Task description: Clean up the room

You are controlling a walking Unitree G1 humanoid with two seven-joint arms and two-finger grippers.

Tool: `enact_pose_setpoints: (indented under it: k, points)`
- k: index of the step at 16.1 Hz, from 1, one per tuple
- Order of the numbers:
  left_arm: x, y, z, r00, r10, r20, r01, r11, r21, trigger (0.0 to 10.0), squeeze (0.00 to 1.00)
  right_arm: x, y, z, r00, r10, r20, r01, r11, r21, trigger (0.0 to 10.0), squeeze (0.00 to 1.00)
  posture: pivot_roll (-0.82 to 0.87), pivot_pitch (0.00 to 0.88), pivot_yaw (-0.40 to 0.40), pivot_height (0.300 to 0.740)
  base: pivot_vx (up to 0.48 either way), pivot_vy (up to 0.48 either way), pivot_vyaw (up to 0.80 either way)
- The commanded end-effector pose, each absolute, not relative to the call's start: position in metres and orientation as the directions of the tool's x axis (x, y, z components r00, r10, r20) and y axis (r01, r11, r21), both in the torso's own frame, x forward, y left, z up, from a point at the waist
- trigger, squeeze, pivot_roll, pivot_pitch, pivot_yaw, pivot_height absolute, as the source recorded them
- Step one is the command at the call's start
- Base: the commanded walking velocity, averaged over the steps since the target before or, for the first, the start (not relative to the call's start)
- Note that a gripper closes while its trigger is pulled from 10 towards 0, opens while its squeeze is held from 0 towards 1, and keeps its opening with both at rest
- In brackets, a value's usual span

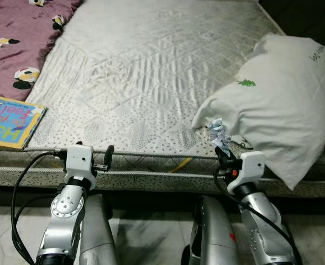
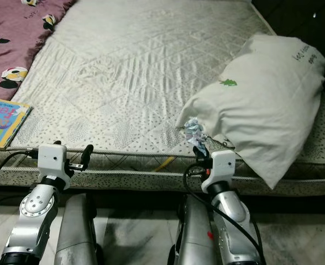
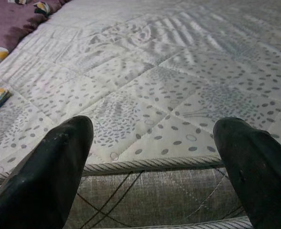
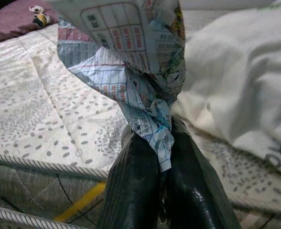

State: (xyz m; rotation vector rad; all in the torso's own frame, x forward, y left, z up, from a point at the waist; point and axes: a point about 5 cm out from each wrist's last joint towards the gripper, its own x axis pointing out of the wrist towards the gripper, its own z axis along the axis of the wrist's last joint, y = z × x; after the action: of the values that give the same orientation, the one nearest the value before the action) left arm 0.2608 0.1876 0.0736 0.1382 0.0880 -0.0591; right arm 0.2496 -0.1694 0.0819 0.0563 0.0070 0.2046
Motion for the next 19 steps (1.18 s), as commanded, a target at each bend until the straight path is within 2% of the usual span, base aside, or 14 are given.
enact_pose_setpoints:
  k: [1, 3, 4, 6, 19]
  points:
    - [0.259, 0.188, 0.072, 0.993, -0.065, -0.102, 0.078, 0.988, 0.137, 10.0, 0.00, 0.248, -0.174, 0.093, 0.984, 0.178, 0.008, -0.178, 0.983, 0.052, 0.0, 0.00, -0.06, 0.033, -0.037, 0.507, 0.000, 0.000, 0.00]
    - [0.257, 0.189, 0.071, 0.993, -0.048, -0.106, 0.061, 0.990, 0.131, 10.0, 0.00, 0.246, -0.172, 0.098, 0.986, 0.168, -0.002, -0.168, 0.982, 0.089, 0.0, 0.00, -0.06, 0.032, -0.037, 0.507, 0.000, 0.000, 0.00]
    - [0.256, 0.190, 0.069, 0.993, -0.040, -0.113, 0.054, 0.991, 0.122, 10.0, 0.00, 0.247, -0.170, 0.099, 0.987, 0.162, -0.008, -0.160, 0.983, 0.091, 10.0, 0.00, -0.06, 0.032, -0.037, 0.507, 0.000, 0.000, 0.00]
    - [0.257, 0.189, 0.069, 0.991, -0.059, -0.116, 0.073, 0.991, 0.114, 10.0, 0.00, 0.250, -0.166, 0.107, 0.984, 0.173, 0.033, -0.176, 0.979, 0.100, 10.0, 0.00, -0.06, 0.033, -0.035, 0.507, 0.000, 0.000, 0.00]
    - [0.261, 0.186, 0.069, 0.991, -0.067, -0.115, 0.078, 0.993, 0.092, 10.0, 0.00, 0.266, -0.165, 0.118, 0.988, 0.151, 0.024, -0.153, 0.982, 0.110, 10.0, 0.00, -0.04, 0.024, -0.046, 0.667, 0.000, 0.000, 0.00]
